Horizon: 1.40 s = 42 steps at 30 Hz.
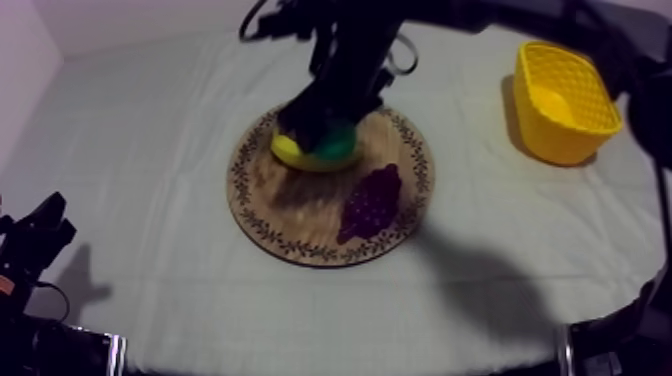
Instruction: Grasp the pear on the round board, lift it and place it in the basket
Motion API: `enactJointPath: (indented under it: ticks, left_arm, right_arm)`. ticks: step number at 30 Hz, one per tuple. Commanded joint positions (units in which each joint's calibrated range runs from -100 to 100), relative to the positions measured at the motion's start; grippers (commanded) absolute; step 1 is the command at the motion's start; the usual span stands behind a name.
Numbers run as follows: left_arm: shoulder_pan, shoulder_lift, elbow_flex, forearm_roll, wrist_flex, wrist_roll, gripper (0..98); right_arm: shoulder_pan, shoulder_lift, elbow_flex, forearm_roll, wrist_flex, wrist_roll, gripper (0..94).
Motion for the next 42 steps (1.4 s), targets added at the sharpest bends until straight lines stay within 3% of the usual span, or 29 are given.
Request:
enactJointPath:
  ticks: [1, 10, 20, 30, 37, 42]
  left_arm:
    - [0.0, 0.0, -0.1, -0.01, 0.0, 0.0, 0.1]
    - [0.0, 0.0, -0.1, -0.01, 0.0, 0.0, 0.1]
    - [0.0, 0.0, -0.1, -0.01, 0.0, 0.0, 0.1]
    - [0.0, 0.0, -0.1, -0.01, 0.0, 0.0, 0.1]
    - [0.0, 0.0, -0.1, -0.01, 0.0, 0.0, 0.1]
    - [0.0, 0.0, -0.1, -0.01, 0.0, 0.0, 0.1]
  right_arm:
    - [2.6, -6.5, 0.9, 0.1, -0.3, 0.7, 50.0]
    - [16.8, -17.5, 7.0, 0.3, -1.6, 4.2, 50.5]
    - [30.1, -17.4, 11.8, 2.4, -7.1, 5.6, 50.4]
    - [32.7, -13.6, 18.0, 5.4, -14.0, 3.9, 52.2]
    - [34.0, -12.2, 18.6, 6.1, -15.3, 2.9, 76.0]
    - [34.4, -14.4, 19.2, 6.6, -15.1, 2.8, 80.6]
